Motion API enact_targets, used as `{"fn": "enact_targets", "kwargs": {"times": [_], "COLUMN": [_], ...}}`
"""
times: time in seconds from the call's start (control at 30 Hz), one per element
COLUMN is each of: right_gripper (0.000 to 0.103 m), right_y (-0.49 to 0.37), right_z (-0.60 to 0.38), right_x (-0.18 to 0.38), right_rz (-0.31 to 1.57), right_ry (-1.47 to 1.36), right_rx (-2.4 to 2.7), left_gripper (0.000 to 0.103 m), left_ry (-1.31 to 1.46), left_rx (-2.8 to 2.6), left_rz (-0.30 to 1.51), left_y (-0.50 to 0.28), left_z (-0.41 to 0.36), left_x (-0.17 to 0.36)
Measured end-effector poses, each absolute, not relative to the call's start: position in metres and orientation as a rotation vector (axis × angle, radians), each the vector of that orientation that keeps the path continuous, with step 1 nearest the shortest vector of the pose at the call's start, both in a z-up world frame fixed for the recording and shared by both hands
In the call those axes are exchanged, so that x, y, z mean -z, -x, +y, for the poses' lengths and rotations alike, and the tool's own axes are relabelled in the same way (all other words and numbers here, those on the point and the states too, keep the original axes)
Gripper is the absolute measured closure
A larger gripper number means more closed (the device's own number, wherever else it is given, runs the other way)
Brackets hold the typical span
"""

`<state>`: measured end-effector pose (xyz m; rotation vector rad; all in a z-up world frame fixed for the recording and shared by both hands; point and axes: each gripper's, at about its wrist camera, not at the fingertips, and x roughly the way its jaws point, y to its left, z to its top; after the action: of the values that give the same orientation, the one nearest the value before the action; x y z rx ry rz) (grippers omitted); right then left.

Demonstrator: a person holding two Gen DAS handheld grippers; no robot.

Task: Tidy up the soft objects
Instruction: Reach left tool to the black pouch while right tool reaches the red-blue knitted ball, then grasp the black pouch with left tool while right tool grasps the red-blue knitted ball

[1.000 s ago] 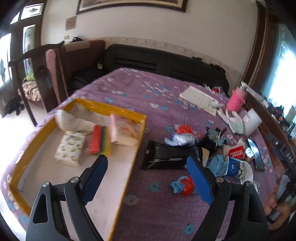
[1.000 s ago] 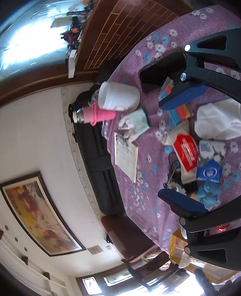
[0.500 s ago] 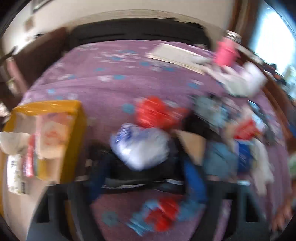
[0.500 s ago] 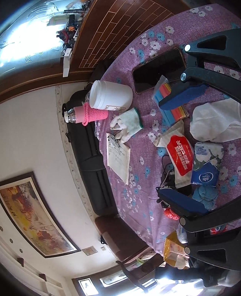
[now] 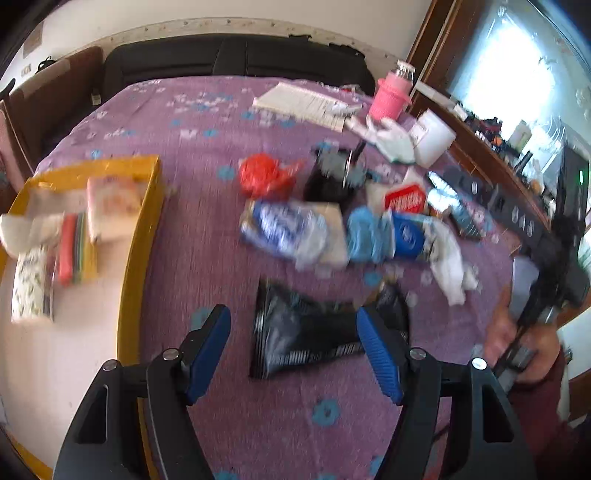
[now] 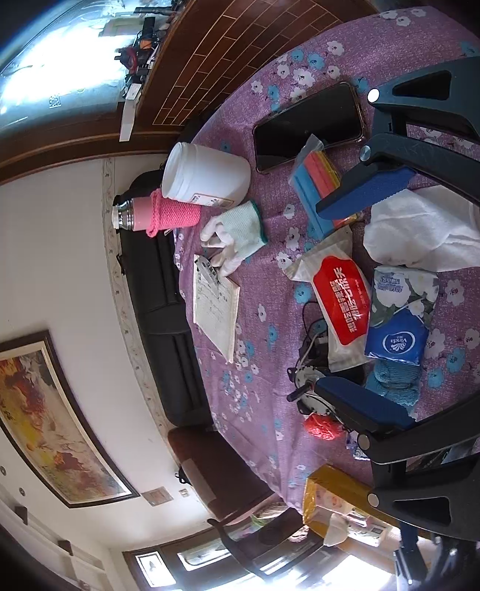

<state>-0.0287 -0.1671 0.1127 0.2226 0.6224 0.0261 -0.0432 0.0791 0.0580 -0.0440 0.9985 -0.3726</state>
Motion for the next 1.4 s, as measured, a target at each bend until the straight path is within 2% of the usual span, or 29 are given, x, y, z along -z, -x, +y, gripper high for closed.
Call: {"fn": "enact_targets", "kwargs": {"times": [0.17,0.4,0.6,0.77,0.9,0.97,1.07,1.13,1.17,1.23,1.27,1.3,1.33,1.37,1.4], "right_gripper": [0.013,0.013,0.013,0.013,0.014,0.014,0.023,0.041,0.042,0.049,0.050,0.050,0.050,0.050,0.050], "right_y": [0.024,0.030,0.126,0.171,0.174,0.179,0.187,0.190,0.190,0.189,0.189,0.188,0.188,0.187,0.187], "right_z": [-0.163,-0.141,-0.090,-0.057,-0.048,-0.040,-0.030,-0.025,-0.024,-0.029,-0.032,-0.034,-0.038,-0.040,-0.042], "right_x": [-0.105,-0.096,-0.089,-0.076,-0.072,-0.070,-0.063,-0.058,-0.056,-0.057,-0.059,-0.061,-0.064,-0.066,-0.068], "right_rz": [0.664,0.738,0.933,0.989,1.024,1.025,1.032,1.041,1.041,1.038,1.041,1.038,1.031,1.028,1.025], "right_ry": [-0.230,-0.213,-0.099,0.075,0.034,0.044,0.082,0.120,0.125,0.099,0.085,0.078,0.078,0.080,0.082], "right_rx": [-0.063,-0.205,-0.617,-0.640,-0.630,-0.635,-0.619,-0.575,-0.557,-0.552,-0.550,-0.545,-0.534,-0.528,-0.521], "left_gripper": [0.033,0.033,0.026,0.026,0.026,0.018,0.015,0.013,0.007,0.006,0.006,0.008,0.029,0.041,0.046], "left_ry": [0.024,0.069,0.087,0.066,0.105,0.065,-0.044,-0.096,-0.102,-0.100,-0.101,-0.102,-0.103,-0.102,-0.100], "left_rx": [0.390,0.312,0.309,0.377,0.438,0.426,0.403,0.407,0.426,0.448,0.472,0.504,0.532,0.568,0.556], "left_rz": [0.995,0.897,0.836,0.889,0.909,0.906,0.897,0.922,0.923,0.916,0.931,0.955,0.958,0.956,0.953], "left_y": [0.069,0.092,0.100,0.078,0.060,0.051,0.035,0.025,0.023,0.025,0.027,0.029,0.032,0.036,0.038], "left_z": [0.088,0.125,0.156,0.134,0.109,0.094,0.066,0.050,0.043,0.037,0.035,0.033,0.032,0.032,0.034], "left_x": [-0.054,-0.075,-0.092,-0.079,-0.067,-0.061,-0.049,-0.036,-0.030,-0.026,-0.025,-0.024,-0.026,-0.028,-0.031]}}
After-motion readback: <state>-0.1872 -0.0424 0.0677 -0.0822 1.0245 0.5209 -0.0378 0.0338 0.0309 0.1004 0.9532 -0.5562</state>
